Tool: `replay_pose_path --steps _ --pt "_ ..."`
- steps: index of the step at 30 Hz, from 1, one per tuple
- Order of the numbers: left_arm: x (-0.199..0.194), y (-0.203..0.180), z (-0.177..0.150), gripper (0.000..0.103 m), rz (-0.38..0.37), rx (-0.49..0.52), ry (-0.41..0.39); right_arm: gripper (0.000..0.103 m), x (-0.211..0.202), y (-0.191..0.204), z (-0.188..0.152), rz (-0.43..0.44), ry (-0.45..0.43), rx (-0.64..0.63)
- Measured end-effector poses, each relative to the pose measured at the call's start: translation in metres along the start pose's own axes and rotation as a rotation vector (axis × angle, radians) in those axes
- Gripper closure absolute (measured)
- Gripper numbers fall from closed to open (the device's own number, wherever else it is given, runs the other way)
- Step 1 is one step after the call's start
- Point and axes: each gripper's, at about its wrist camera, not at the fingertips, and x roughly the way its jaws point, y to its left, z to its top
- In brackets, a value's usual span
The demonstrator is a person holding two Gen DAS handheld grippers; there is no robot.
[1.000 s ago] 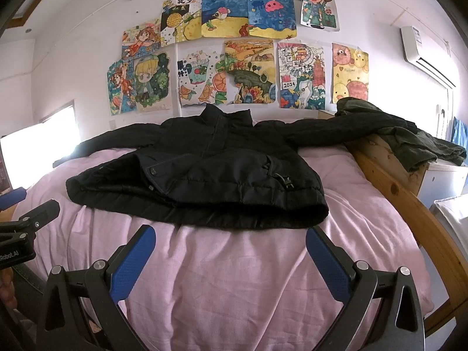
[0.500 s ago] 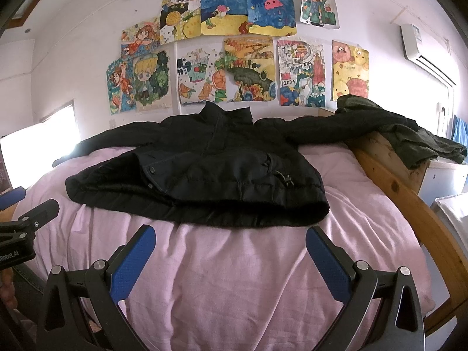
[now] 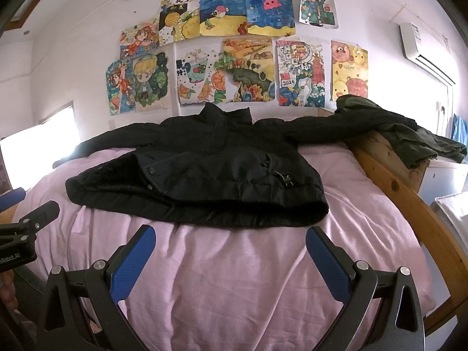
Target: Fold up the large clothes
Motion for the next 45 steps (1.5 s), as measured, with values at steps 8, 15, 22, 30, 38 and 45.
replay_pose_path --steps 8,15,22,30,38,45 --pt "0.001 0.003 0.002 0.002 0.0 0.0 0.0 0.0 0.0 0.0 0.0 0.0 0.0 0.0" --pt "0.001 0.001 0.002 0.002 0.001 0.002 0.0 0.0 0.0 0.0 0.0 0.0 0.0 0.0" --pt "0.001 -0.001 0.002 0.002 0.002 0.003 0.001 0.0 0.0 0.0 0.0 0.001 0.001 0.001" --pt "0.024 0.012 0.008 0.002 -0.045 -0.004 0.092 0.0 0.013 -0.007 0.01 -0.031 0.106 0.022" --pt "0.058 0.0 0.105 0.002 -0.168 0.055 0.28 0.0 0.048 -0.055 0.101 0.051 0.237 0.017" --pt "0.098 -0.042 0.193 0.002 -0.147 0.194 0.255 0.0 0.086 -0.159 0.195 -0.124 0.239 0.106"
